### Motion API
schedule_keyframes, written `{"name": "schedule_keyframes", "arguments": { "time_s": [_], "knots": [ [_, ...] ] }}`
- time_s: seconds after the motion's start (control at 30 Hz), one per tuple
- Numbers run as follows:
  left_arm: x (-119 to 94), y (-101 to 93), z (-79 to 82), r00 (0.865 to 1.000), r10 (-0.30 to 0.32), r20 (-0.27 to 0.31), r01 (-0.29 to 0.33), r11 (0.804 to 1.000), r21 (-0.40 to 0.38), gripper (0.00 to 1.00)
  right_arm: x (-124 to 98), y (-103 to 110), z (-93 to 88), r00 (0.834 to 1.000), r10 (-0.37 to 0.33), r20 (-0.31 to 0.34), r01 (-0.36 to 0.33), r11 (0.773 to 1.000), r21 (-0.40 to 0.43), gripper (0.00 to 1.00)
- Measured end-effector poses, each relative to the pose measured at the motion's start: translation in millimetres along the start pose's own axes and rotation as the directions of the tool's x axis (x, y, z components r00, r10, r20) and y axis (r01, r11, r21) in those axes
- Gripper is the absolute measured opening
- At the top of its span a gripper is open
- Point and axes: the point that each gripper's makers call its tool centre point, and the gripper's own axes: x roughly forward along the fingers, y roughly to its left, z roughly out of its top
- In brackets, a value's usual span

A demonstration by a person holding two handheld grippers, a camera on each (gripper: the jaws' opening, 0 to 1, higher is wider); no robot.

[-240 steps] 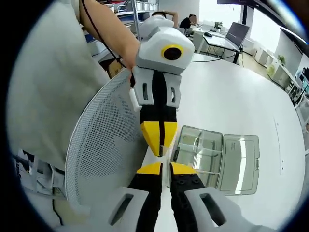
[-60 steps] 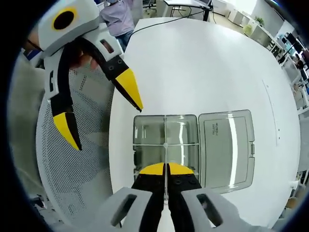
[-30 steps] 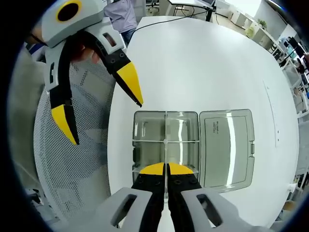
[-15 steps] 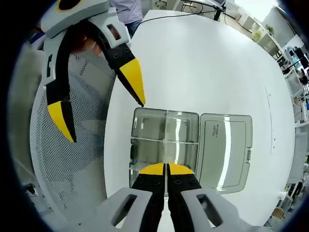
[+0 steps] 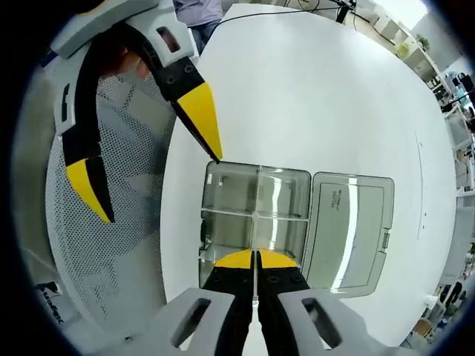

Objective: Insert the divider into the dual guide fixture by aligning both edges with the guide slots and pushing it downward to the bottom, including one-sided entry, uneven engagement, binding, and posture correction.

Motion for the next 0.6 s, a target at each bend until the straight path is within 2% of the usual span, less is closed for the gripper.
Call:
{"name": "schedule_keyframes", "arguments": {
  "time_s": [0.2, 0.4, 0.6],
  "knots": [
    [0.4, 0.4, 0.8, 1.0, 0.001, 0.0, -0.001, 1.0, 0.001, 0.53, 3.1, -0.7, -0.5, 1.0, 0.009, 0.001, -0.009, 1.0, 0.025, 0.0],
    [0.2, 1.7, -0.2, 1.0, 0.001, -0.002, -0.001, 1.0, 0.001, 0.53, 3.2, -1.3, -1.3, 0.999, 0.036, 0.016, -0.037, 0.996, 0.087, 0.0],
    [-0.3, 0.2, 1.9, 1.0, 0.002, 0.0, -0.002, 1.0, 0.001, 0.53, 0.4, -1.0, -1.1, 0.999, 0.035, 0.013, -0.036, 0.995, 0.093, 0.0]
  ]
}}
